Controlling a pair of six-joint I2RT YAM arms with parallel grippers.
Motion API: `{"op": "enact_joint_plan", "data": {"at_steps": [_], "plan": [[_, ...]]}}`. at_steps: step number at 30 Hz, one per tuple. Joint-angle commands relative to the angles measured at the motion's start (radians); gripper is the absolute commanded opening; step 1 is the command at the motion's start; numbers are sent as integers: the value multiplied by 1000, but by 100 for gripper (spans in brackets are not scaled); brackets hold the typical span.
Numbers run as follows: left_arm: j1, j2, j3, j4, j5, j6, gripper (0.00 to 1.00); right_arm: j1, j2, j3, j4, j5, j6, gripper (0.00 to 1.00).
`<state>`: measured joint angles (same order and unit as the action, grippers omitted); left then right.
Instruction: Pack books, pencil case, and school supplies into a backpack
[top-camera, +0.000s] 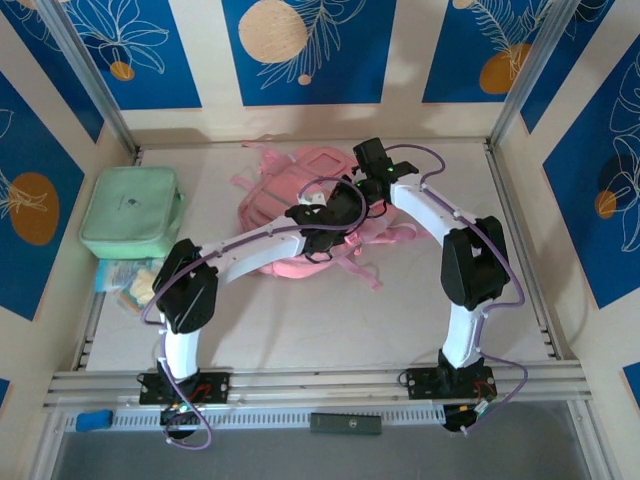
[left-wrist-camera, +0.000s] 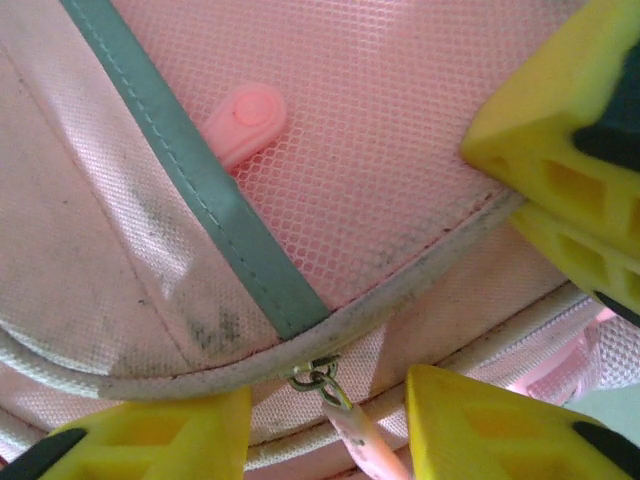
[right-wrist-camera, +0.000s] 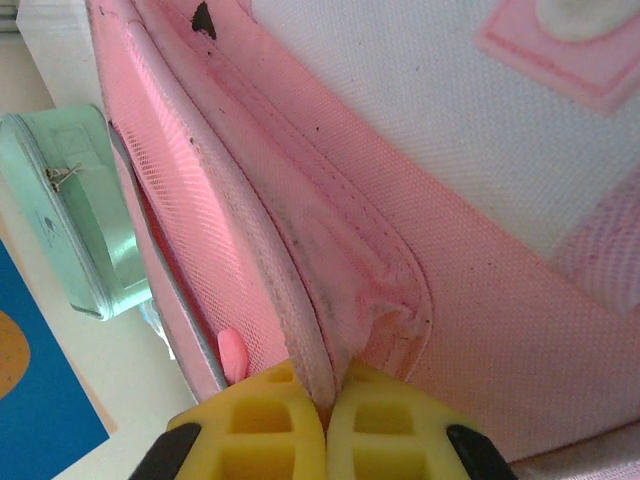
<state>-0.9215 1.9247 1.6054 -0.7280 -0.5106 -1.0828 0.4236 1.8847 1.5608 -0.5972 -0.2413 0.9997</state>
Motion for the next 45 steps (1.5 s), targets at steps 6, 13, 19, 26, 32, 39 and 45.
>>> {"op": "enact_joint_plan", "data": {"at_steps": [6, 13, 19, 26, 32, 39, 45], "plan": [[3, 23, -6, -13, -21, -30, 26, 11, -77, 4, 52, -36, 16, 0], [7, 33, -21, 66, 37, 26, 11, 15, -73, 2, 56, -33, 15, 0], [19, -51, -105, 161, 73, 152, 0, 4, -70, 9, 36, -44, -29, 0], [51, -247, -284, 83, 181, 488, 0, -118, -71, 82, -103, -87, -206, 0], [136, -273, -303, 89, 316, 688, 0, -118, 10, 181, -136, -100, -229, 0], [138, -259, -296, 217, 433, 665, 0, 7, -72, 29, -83, -41, -77, 42], [140, -269, -324, 274, 458, 643, 0, 36, -197, -276, 131, 32, 166, 47]]}}
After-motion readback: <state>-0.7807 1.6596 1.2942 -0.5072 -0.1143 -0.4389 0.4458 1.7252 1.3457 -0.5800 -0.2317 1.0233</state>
